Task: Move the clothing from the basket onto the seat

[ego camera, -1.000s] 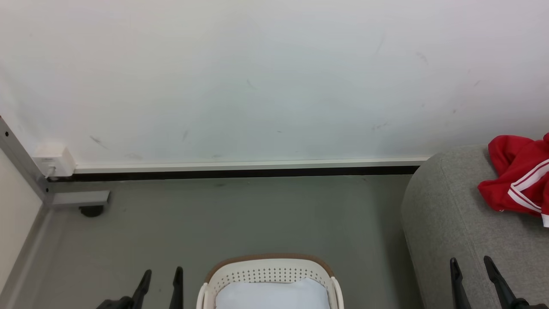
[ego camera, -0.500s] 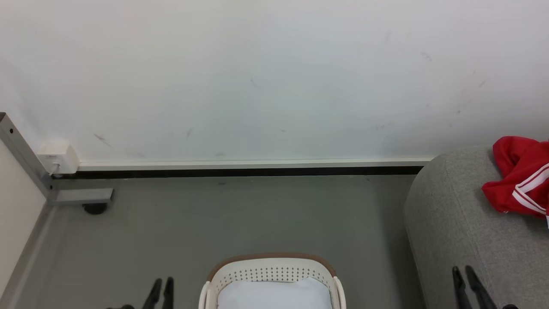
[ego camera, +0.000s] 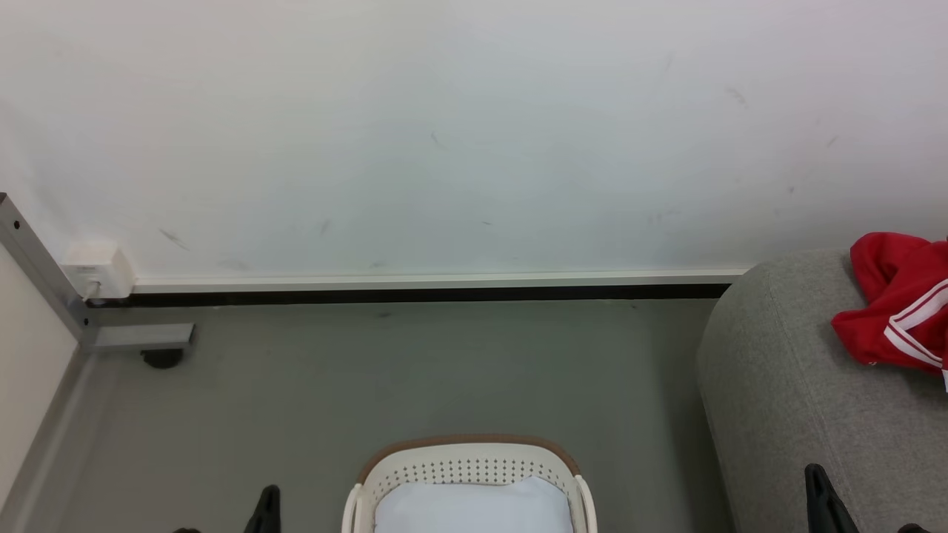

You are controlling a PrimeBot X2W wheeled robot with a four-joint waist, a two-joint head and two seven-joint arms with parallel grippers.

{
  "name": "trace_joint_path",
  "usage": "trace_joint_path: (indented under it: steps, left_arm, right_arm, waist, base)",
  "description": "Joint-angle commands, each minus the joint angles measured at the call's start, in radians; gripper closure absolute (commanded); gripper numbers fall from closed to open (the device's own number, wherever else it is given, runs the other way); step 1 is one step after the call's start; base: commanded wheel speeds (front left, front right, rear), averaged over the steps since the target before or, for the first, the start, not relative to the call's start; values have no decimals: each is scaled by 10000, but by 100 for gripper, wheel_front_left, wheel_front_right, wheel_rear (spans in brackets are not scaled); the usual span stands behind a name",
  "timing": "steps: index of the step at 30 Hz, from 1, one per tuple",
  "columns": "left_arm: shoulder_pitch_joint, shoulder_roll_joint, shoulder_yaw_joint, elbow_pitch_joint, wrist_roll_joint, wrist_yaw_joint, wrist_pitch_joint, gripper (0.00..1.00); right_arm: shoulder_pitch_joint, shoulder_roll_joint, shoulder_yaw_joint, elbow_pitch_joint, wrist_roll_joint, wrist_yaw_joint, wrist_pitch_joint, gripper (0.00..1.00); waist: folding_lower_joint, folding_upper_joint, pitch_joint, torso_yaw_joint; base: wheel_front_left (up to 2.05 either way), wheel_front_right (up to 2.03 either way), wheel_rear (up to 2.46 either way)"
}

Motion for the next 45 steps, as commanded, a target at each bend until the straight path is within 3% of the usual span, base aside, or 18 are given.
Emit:
trace_joint_path:
  steps: [1,23,45]
  left_arm:
    - [-247,32,86,-190,-338,-62,67,100]
    - [-568,8,481,-473,-3632,-223,945,100]
    - [-829,-13,816,-671,-6229,-351,1658,100]
  right_arm:
    - [-286,-75,-54,-156,384,-3,71,100]
    - [-743,-104,-297,-157,3843,-6,975,100]
    - [-1098,-129,-486,-150,6605,-10,1693,100]
  waist:
    - [0,-1,3,-4]
    - [0,-1,82,-68]
    - [0,-1,162,-132]
  base:
    - [0,0,0]
    - [0,0,0]
    - [0,0,0]
